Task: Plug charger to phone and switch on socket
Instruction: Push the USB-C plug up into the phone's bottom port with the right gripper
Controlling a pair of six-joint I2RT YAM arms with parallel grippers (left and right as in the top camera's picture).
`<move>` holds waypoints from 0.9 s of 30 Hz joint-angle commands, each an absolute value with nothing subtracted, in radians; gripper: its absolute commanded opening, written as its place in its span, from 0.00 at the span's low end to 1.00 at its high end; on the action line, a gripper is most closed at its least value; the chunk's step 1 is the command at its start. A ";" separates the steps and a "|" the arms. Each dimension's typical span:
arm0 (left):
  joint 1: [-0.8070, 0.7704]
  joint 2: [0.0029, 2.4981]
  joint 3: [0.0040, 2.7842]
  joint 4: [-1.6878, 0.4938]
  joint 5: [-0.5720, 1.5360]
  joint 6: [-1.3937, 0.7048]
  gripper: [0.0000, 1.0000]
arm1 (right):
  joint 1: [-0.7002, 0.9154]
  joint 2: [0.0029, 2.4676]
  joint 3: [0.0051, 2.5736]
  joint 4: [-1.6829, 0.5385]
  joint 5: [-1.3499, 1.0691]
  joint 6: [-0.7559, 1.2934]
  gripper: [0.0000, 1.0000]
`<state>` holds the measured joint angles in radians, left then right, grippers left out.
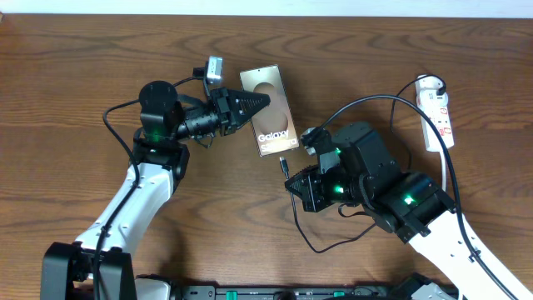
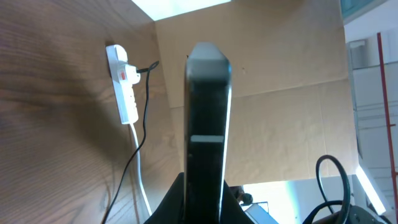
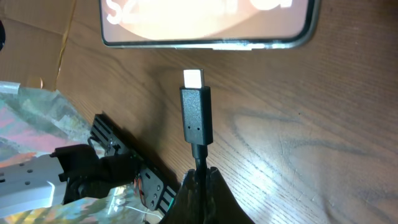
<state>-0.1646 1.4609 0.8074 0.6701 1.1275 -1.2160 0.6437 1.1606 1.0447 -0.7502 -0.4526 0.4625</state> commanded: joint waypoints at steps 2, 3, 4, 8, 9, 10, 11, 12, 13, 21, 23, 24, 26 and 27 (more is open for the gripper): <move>-0.163 1.451 0.822 0.682 1.169 -1.178 0.07 | 0.649 1.156 1.047 -0.747 -0.451 0.436 0.01; -0.163 1.451 0.822 0.682 1.169 -1.178 0.07 | 0.649 1.156 1.047 -0.747 -0.451 0.436 0.01; -0.163 1.451 0.822 0.682 1.169 -1.178 0.07 | 0.649 1.156 1.047 -0.748 -0.451 0.436 0.01; -0.163 1.451 0.822 0.682 1.167 -1.179 0.07 | 0.649 1.156 1.047 -0.741 -0.451 0.436 0.01; -0.163 1.451 0.822 0.682 1.167 -1.179 0.07 | 0.649 1.156 1.047 -0.736 -0.451 0.437 0.01; -0.163 1.451 0.822 0.682 1.166 -1.179 0.07 | 0.649 1.156 1.047 -0.732 -0.451 0.437 0.01; -0.163 1.451 0.822 0.682 1.166 -1.179 0.07 | 0.649 1.156 1.047 -0.728 -0.451 0.437 0.01; -0.163 1.451 0.822 0.682 1.166 -1.179 0.07 | 0.649 1.156 1.047 -0.724 -0.451 0.437 0.01; -0.163 1.451 0.822 0.682 1.166 -1.179 0.07 | 0.649 1.156 1.047 -0.721 -0.451 0.437 0.01; -0.163 1.451 0.822 0.682 1.166 -1.179 0.07 | 0.649 1.156 1.047 -0.706 -0.451 0.437 0.01; -0.163 1.451 0.822 0.682 1.166 -1.179 0.07 | 0.649 1.156 1.047 -0.693 -0.451 0.437 0.01; -0.163 1.451 0.822 0.682 1.166 -1.179 0.07 | 0.649 1.156 1.047 -0.689 -0.450 0.437 0.01; -0.163 1.451 0.822 0.682 1.166 -1.179 0.07 | 0.649 1.156 1.047 -0.683 -0.446 0.437 0.01; -0.163 1.451 0.822 0.682 1.166 -1.179 0.07 | 0.649 1.156 1.047 -0.683 -0.439 0.437 0.01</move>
